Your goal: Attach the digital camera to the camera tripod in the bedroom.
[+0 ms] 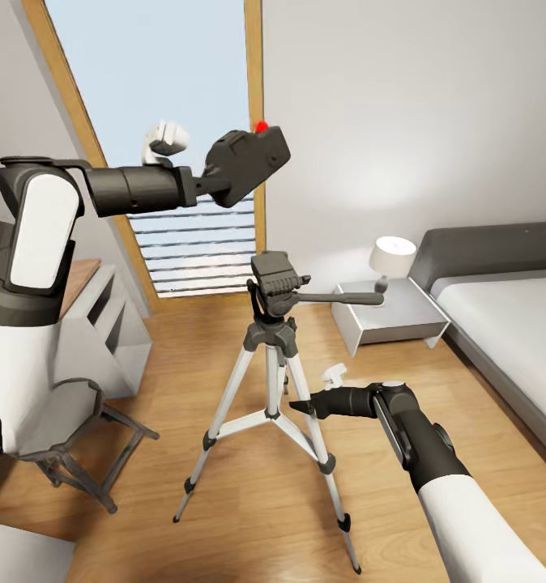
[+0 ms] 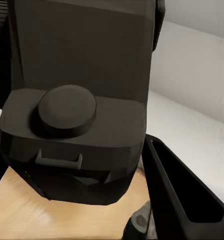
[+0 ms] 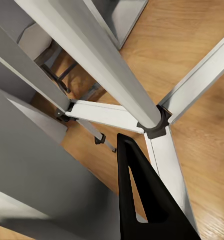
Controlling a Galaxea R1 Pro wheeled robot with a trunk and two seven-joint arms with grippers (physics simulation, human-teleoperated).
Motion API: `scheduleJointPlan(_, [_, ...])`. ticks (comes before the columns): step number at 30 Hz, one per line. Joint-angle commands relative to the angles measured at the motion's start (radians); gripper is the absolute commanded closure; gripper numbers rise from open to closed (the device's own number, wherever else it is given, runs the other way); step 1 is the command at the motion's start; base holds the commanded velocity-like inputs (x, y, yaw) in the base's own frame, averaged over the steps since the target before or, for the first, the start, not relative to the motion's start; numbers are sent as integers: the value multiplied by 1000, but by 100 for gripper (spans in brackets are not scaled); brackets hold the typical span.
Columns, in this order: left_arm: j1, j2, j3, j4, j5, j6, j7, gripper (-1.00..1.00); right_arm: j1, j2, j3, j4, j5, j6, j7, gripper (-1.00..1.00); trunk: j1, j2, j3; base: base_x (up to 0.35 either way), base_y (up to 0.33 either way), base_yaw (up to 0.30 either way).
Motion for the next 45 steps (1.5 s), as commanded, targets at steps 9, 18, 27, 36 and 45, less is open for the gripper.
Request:
scheduleJointPlan(9, [-1, 43, -16, -25, -11, 1, -100, 100, -1, -1, -1, 45, 46, -14, -6, 100, 1, -1, -2, 0, 0, 0])
scheduleJointPlan(18, [-1, 90, -58, -42, -11, 1, -116, 100, -1, -1, -1, 45, 46, -14, -6, 100, 1, -1, -2, 0, 0, 0])
scheduleJointPlan(27, [-3, 104, -155, -44, -12, 1, -120, 100, -1, -1, 1, 45, 46, -14, -12, 100, 1, -1, -2, 0, 0, 0])
scheduleJointPlan(36, [-43, 138, -184, -47, -13, 1, -163, 100, -1, 0, 1, 61, 47, -14, -38, 100, 1, -1, -2, 0, 0, 0])
scheduleJointPlan(45, [-90, 164, -205, -47, -15, 1, -190, 100, -1, 0, 1, 68, 47, -14, -43, 100, 1, -1, -2, 0, 0, 0])
